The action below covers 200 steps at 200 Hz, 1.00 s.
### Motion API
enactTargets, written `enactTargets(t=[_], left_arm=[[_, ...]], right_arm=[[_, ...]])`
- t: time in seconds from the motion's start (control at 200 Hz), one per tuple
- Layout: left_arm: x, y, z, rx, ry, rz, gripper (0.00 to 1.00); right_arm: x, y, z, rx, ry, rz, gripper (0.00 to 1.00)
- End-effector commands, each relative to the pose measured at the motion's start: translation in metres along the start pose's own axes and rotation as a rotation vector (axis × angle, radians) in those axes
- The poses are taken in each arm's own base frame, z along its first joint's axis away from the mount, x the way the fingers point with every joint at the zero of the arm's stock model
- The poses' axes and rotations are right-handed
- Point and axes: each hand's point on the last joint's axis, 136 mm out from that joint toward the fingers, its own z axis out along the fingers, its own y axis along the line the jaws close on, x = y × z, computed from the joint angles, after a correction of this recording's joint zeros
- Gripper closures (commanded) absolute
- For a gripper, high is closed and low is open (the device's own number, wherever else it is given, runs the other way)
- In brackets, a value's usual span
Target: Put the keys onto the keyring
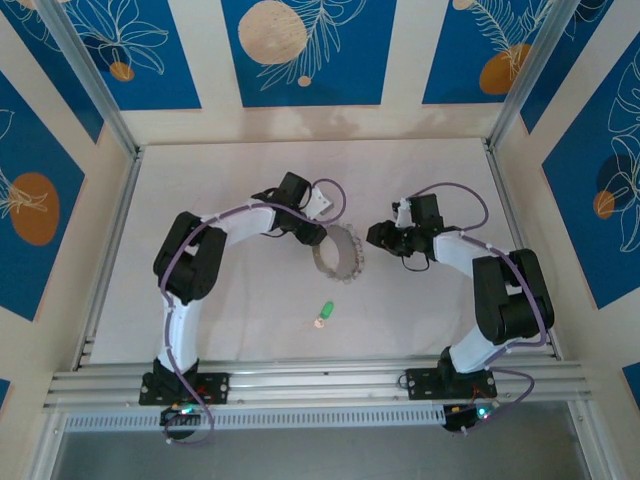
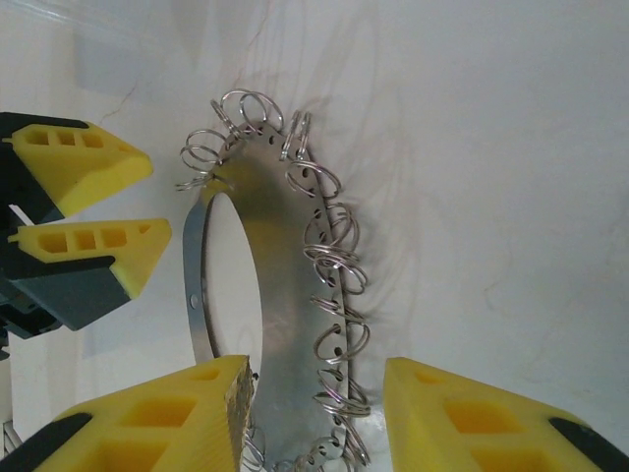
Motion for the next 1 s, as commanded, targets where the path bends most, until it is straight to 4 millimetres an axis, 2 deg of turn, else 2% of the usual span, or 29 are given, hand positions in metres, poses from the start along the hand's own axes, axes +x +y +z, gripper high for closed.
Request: enactTargets(t=[0.0, 0.235, 0.655, 0.855, 0.995], left_arm=[[-0.016, -0.007, 0.004, 0.041, -0.039, 0.034, 0.52], [-0.012, -0.008, 0.012, 0.060, -0.027, 0.024, 0.56], [-0.002, -0.011, 0.021, 0.079, -0.017, 0.006, 0.56], [0.000, -0.012, 0.025, 0.092, -0.014, 0.006, 0.68], [0.000, -0.013, 0.025, 0.099, -0.019, 0.009, 0.81]], right_arm=[[-0.001, 0.005, -0.008, -0.038, -0.009, 0.001, 0.59], [-0.003, 0.000, -0.012, -0.042, -0.017, 0.011, 0.59], [-0.002, -0.003, -0.015, -0.045, -0.021, 0.023, 0.59], [-0.001, -0.003, -0.015, -0.047, -0.020, 0.026, 0.59], [-0.002, 0.000, -0.017, -0.053, -0.022, 0.024, 0.59]])
